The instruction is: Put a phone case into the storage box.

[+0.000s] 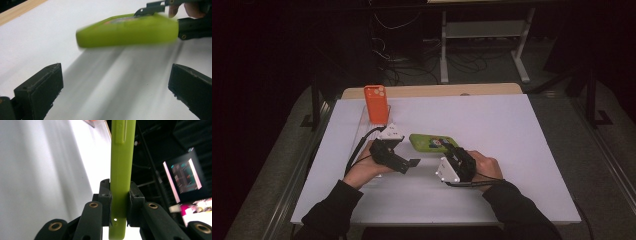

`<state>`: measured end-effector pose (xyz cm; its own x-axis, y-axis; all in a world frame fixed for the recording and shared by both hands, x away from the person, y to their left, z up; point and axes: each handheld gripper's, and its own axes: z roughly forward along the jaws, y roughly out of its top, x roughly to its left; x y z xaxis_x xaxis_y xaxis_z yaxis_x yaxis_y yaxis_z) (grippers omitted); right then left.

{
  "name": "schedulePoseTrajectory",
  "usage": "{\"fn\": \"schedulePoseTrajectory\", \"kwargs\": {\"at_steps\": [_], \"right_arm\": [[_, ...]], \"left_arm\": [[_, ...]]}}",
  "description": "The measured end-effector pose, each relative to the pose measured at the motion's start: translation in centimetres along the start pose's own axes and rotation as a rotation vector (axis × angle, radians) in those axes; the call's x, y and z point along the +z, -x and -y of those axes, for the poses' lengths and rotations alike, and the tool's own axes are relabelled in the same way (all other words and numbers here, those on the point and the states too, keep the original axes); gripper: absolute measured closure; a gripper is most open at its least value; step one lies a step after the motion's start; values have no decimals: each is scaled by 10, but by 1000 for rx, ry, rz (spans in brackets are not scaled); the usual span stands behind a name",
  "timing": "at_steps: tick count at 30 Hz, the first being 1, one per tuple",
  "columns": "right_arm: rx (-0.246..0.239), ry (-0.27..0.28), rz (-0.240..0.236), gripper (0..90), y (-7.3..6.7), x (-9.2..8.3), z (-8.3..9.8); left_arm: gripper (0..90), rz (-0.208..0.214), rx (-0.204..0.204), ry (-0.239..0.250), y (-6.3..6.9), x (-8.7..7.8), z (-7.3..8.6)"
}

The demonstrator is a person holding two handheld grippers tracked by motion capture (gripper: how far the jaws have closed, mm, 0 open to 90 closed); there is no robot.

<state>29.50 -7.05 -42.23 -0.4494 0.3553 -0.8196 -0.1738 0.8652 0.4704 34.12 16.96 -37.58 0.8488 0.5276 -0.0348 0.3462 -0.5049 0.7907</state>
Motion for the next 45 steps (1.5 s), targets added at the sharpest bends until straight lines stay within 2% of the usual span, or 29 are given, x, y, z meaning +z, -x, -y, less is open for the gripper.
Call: {"fn": "schedulePoseTrajectory", "kwargs": {"at_steps": [2, 3, 4, 8, 9, 11, 12, 13, 15, 16, 17, 18, 21, 27, 30, 32, 36, 43, 45], "right_arm": [[113, -13, -32, 760, 4, -1, 2], [154, -13, -50, 760, 6, -1, 2], [201, -12, -66, 759, 8, -1, 3], [324, -26, -128, 759, 19, 0, 8], [369, -30, -147, 759, 21, 0, 9], [487, -25, -187, 759, 24, 0, 10], [508, -26, -200, 759, 25, 1, 11], [544, -30, -219, 759, 27, 1, 12], [642, -46, -272, 759, 30, 3, 14], [681, -55, -300, 759, 31, 4, 15], [700, -56, -317, 759, 31, 5, 16], [739, -68, -339, 759, 31, 6, 17], [817, -70, -388, 759, 33, 10, 21], [906, -43, -436, 759, 37, 8, 21], [945, -17, -464, 759, 39, 6, 19], [948, -4, -468, 759, 39, 6, 18], [948, 4, -482, 759, 38, 5, 15], [936, 18, -497, 760, 36, 5, 9], [936, 19, -497, 760, 35, 5, 8]], "left_arm": [[0, -10, 18, -17, -2, -1, -1], [0, -16, 6, -6, -1, -1, -1], [0, -27, 13, -10, -2, -1, -1], [0, -40, -5, -14, -2, 0, -1], [0, -43, -11, -6, -1, 1, -2], [0, -51, -18, -2, -1, 1, -3], [0, -51, -15, -8, -2, 1, -3], [0, -49, -34, 7, 0, 2, -3], [0, -55, -26, 9, -1, 3, -5], [0, -54, -38, 18, 0, 4, -5], [0, -57, -31, 14, 0, 5, -6], [0, -63, -44, 23, 1, 7, -7], [0, -68, -59, 48, 1, 9, -11], [0, -70, -121, 110, -2, 12, -19], [0, -59, -124, 130, -2, 14, -22], [0, -53, -115, 131, -2, 15, -24], [0, -42, -129, 171, 0, 19, -30], [0, -27, -134, 177, 2, 27, -36], [0, -21, -151, 195, 3, 30, -37]]}}
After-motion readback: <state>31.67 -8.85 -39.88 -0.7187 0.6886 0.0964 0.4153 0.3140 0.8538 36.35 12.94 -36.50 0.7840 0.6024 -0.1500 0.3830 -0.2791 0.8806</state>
